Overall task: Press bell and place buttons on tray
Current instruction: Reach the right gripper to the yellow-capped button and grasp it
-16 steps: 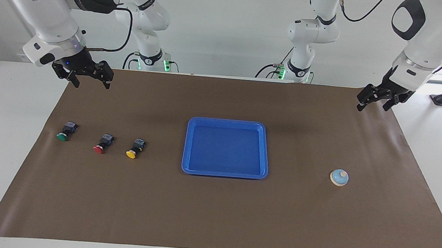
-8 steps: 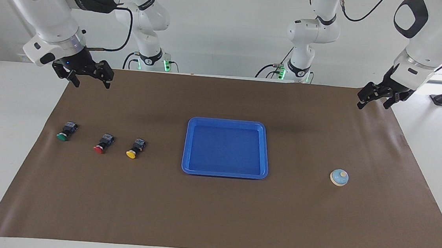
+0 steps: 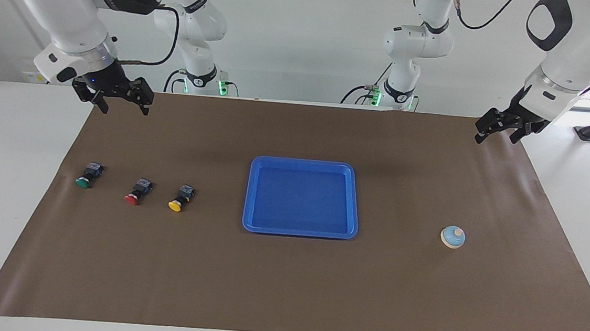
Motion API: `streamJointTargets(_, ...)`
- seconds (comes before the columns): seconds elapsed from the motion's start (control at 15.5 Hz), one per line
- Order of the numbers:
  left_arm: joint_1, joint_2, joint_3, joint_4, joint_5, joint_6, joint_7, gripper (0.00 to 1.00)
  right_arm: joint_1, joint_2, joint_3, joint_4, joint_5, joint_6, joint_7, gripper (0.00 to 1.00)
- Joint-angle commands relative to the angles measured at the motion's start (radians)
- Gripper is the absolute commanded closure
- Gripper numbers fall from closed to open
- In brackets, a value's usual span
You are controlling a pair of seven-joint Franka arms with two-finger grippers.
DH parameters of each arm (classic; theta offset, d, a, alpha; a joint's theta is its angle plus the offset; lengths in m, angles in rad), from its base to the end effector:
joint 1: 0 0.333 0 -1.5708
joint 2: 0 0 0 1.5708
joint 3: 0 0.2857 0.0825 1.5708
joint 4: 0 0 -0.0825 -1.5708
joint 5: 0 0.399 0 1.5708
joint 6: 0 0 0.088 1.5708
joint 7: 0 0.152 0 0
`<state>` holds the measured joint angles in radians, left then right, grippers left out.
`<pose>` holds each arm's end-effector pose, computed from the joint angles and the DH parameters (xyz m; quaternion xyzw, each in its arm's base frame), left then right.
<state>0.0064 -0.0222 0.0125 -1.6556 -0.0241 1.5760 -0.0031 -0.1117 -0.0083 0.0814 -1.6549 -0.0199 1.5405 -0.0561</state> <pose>0.5586 0.0070 0.5211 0.9994 0.0114 -0.0286 0.0124 0.5553 -0.0198 0.5110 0.9985 0.0131 -0.0534 0.0080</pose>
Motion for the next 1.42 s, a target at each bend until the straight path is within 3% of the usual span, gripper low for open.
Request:
streamJointTargets(0.0, -0.005, 0.01, 0.001, 0.025, 0.013, -0.04, 0.0, 0.0, -0.009, -0.053, 0.011, -0.097, 0.006, 0.079, 0.022, 0.0)
streamJointTargets(0.45, -0.006, 0.007, 0.001, 0.022, 0.013, -0.073, 0.037, 0.0, 0.069, -0.082, 0.015, -0.325, 0.006, 0.294, 0.197, 0.0)
streamJointTargets(0.77, -0.005, 0.002, 0.001, 0.014, 0.013, -0.067, 0.041, 0.0, 0.109, -0.033, 0.015, -0.48, 0.006, 0.539, 0.333, 0.0)
streamJointTargets(0.97, -0.005, 0.002, 0.0, 0.013, 0.012, -0.065, 0.041, 0.0, 0.144, 0.048, 0.015, -0.5, 0.006, 0.665, 0.427, 0.0)
streamJointTargets(1.35, -0.005, -0.001, 0.0, 0.007, 0.012, -0.051, 0.041, 0.0, 0.129, 0.117, 0.015, -0.556, 0.008, 0.842, 0.455, 0.0)
